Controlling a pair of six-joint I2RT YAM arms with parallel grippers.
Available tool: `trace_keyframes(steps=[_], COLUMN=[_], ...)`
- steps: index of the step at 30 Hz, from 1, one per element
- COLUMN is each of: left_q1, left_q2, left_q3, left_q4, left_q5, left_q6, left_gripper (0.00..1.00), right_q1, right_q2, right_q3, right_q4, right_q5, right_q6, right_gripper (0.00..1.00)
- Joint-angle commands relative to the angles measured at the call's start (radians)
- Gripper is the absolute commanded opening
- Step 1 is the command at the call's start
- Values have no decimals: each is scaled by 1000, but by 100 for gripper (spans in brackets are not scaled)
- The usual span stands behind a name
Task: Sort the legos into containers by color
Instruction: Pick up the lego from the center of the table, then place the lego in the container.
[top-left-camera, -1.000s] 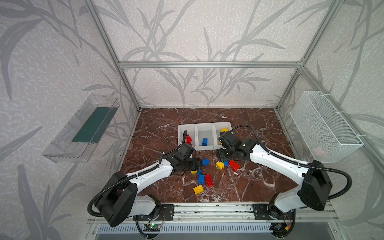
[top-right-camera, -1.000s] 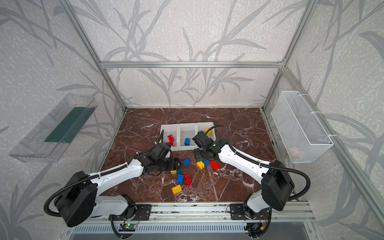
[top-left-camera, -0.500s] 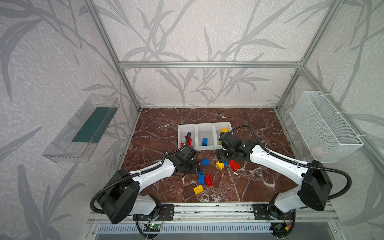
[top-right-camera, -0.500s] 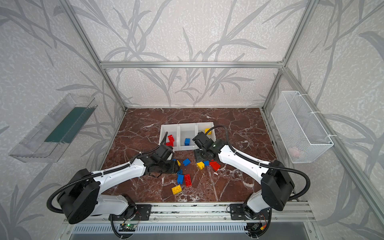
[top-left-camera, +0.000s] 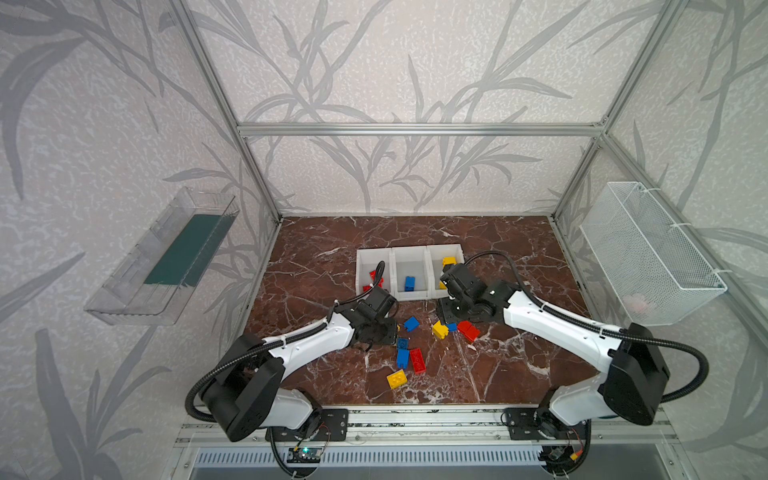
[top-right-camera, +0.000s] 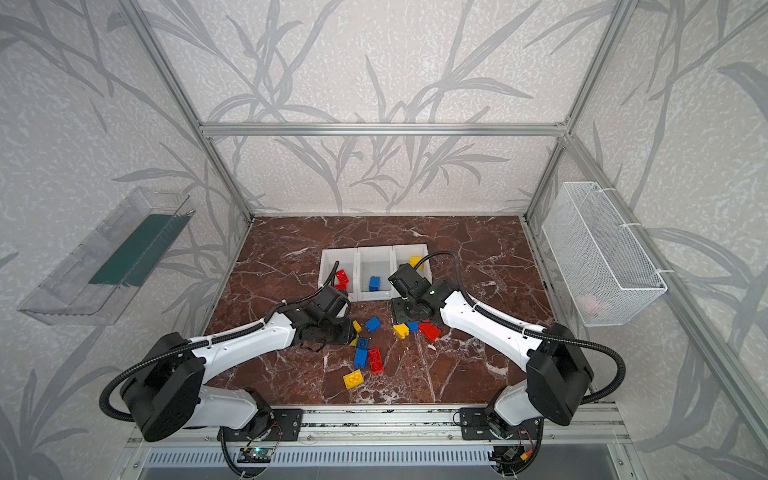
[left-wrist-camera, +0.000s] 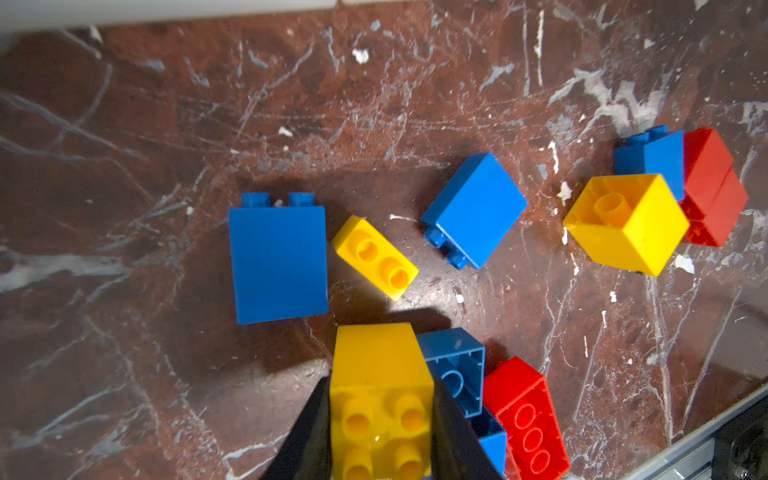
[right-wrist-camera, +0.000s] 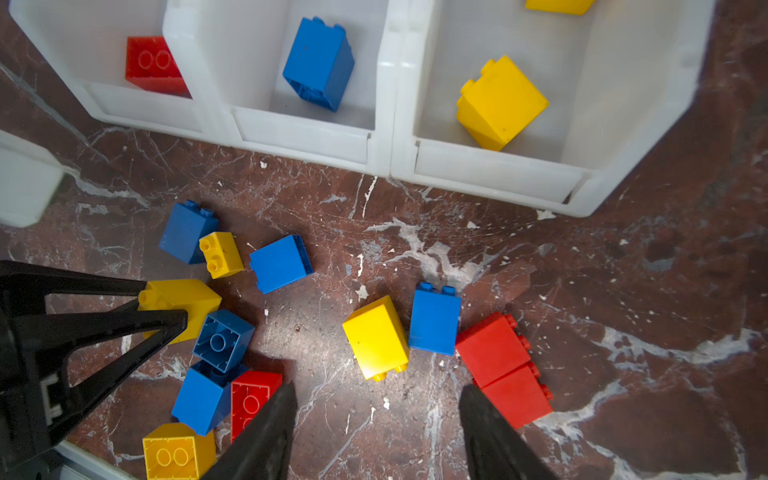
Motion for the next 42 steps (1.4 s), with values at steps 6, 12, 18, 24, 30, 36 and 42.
trace_keyframes(steps=[6,12,18,24,30,36,42], left_q1=[10,24,29,31,35,39,64], left_q2=[120,368,586,775,822,731,523], left_q3=[299,590,853,1113,1185,1085,823], left_q4=[32,16,-2,-95,-128,-79,56], left_q5=[-40,31,86,83,75,65,46], left_q6=[151,201,215,246,238,228,194], left_gripper=[34,35,35,36,56,62,64], right_q1=[-95,-148,-150,-150,-151,-151,-151], right_q2=[-266,-367,-402,-411,-433,-431,-393], right_q3=[-106,-137,-154,-151,-156,-167,-184], right_q4=[-38,-131,-158,-169,-188,-180,-165], right_q5=[103,116,118,112,113,110,75], right_q6=[19,-1,6,7,7,13,-11], right_gripper=[63,63,63,63,63,65,65])
